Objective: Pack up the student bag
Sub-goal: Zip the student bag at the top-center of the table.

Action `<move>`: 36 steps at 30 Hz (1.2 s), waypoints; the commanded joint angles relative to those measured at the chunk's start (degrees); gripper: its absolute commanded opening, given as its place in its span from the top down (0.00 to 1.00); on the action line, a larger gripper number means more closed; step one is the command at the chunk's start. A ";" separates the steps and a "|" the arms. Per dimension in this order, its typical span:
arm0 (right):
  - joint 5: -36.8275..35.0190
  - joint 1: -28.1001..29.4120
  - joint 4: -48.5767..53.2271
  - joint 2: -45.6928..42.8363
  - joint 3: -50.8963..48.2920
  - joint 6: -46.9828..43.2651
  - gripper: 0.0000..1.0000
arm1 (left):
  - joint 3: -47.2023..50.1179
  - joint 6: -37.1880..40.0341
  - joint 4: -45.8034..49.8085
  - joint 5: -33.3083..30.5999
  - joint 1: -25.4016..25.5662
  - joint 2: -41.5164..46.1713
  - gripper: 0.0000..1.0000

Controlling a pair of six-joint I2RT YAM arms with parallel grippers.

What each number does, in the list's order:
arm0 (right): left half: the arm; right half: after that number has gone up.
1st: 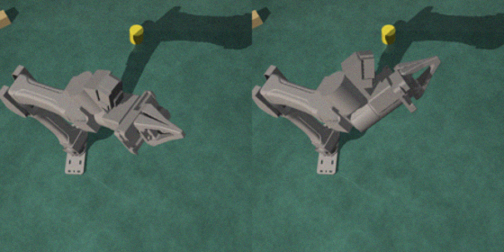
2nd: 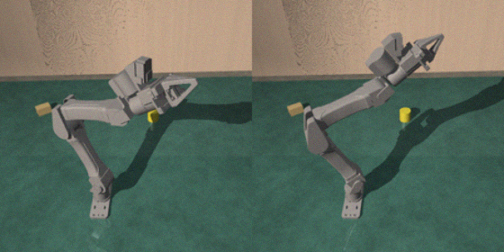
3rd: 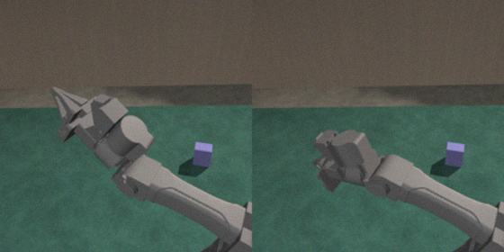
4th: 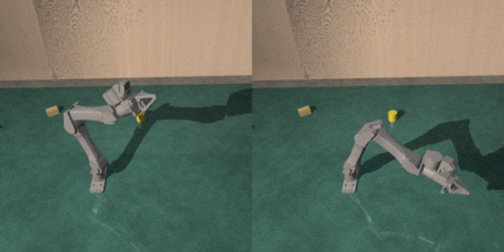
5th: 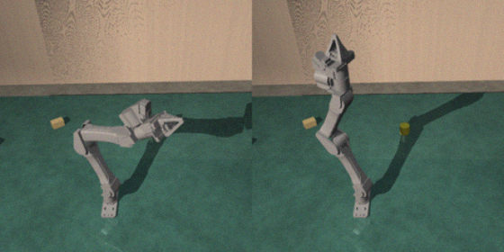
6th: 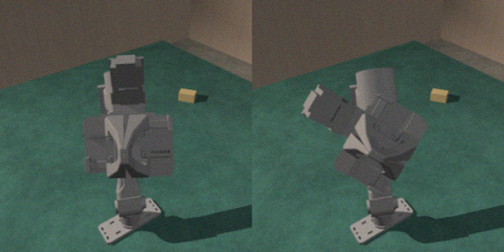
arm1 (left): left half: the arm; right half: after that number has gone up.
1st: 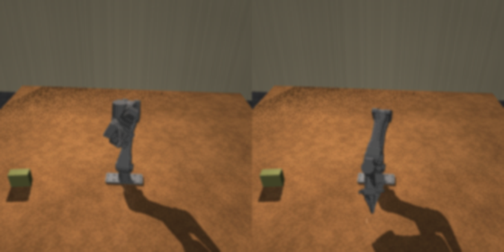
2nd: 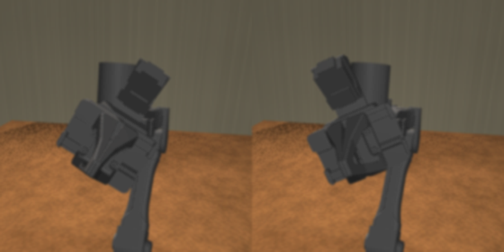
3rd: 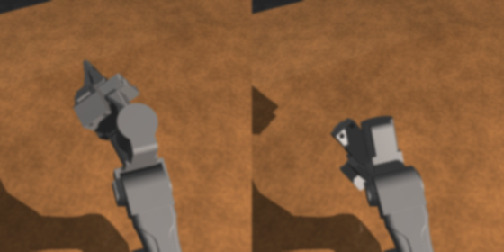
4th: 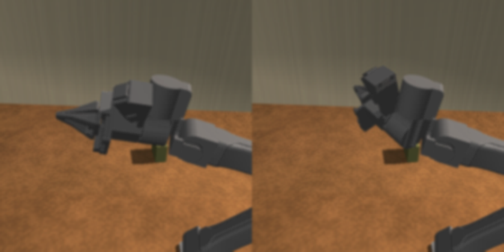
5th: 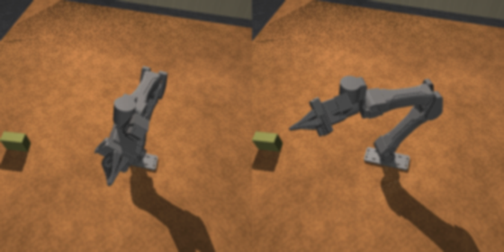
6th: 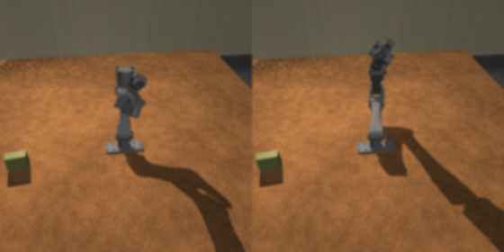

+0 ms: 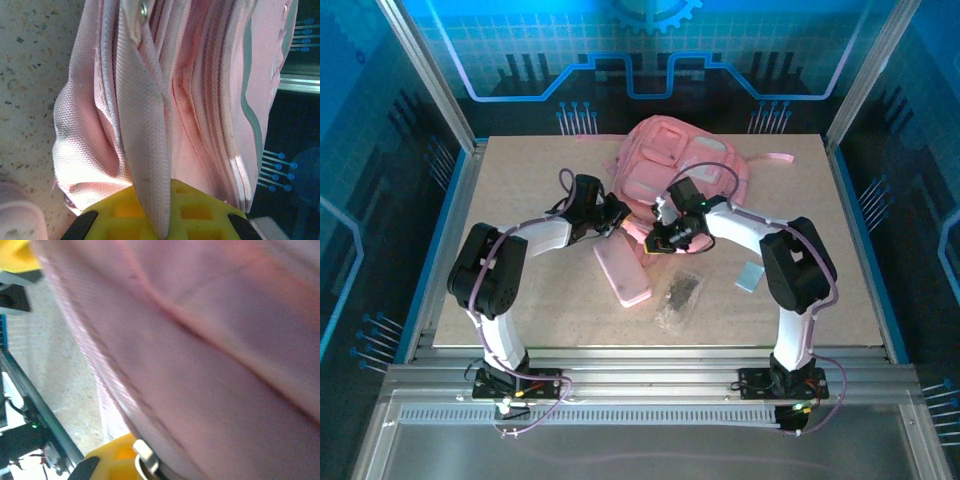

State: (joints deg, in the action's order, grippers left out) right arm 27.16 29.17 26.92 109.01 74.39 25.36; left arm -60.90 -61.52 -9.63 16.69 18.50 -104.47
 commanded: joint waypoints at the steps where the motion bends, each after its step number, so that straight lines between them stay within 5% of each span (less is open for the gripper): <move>1: -10.08 -5.25 16.55 -2.82 -2.75 -8.03 1.00 | -1.49 7.31 2.62 -1.44 -3.19 5.37 1.00; 10: -14.67 -16.82 22.15 -8.15 -1.24 -13.85 1.00 | -0.27 9.20 4.09 -1.87 -6.25 6.19 1.00; 14: -15.64 -18.00 23.49 -7.85 -0.39 -15.07 1.00 | -2.89 12.45 6.87 -3.92 -7.99 5.48 1.00; 18: -8.94 -14.83 18.53 -7.48 -1.31 -12.75 1.00 | -6.36 13.45 9.22 -3.00 -8.75 4.26 1.00; 19: -7.83 -13.44 17.09 -7.04 -1.06 -12.19 1.00 | -6.94 13.42 9.85 -2.51 -8.79 4.20 0.94; 21: -5.55 -10.70 14.00 -5.43 0.20 -10.61 1.00 | -7.54 12.11 11.26 -1.53 -8.75 4.82 0.46; 25: -3.80 -6.32 11.50 -0.78 5.53 -8.61 1.00 | -4.08 7.21 11.45 0.29 -8.02 9.46 0.18; 31: -0.43 -2.79 9.95 3.04 12.05 -7.29 1.00 | 5.66 0.30 9.61 -5.02 -2.29 19.65 0.07; 36: 2.19 -2.28 6.70 2.40 10.66 -5.42 1.00 | 11.04 -7.12 3.83 -6.54 2.92 19.34 0.04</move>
State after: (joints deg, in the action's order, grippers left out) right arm 25.36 26.70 37.47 112.20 83.96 18.41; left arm -52.42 -62.94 -2.59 12.69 20.03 -83.55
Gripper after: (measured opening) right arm 0.066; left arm 0.957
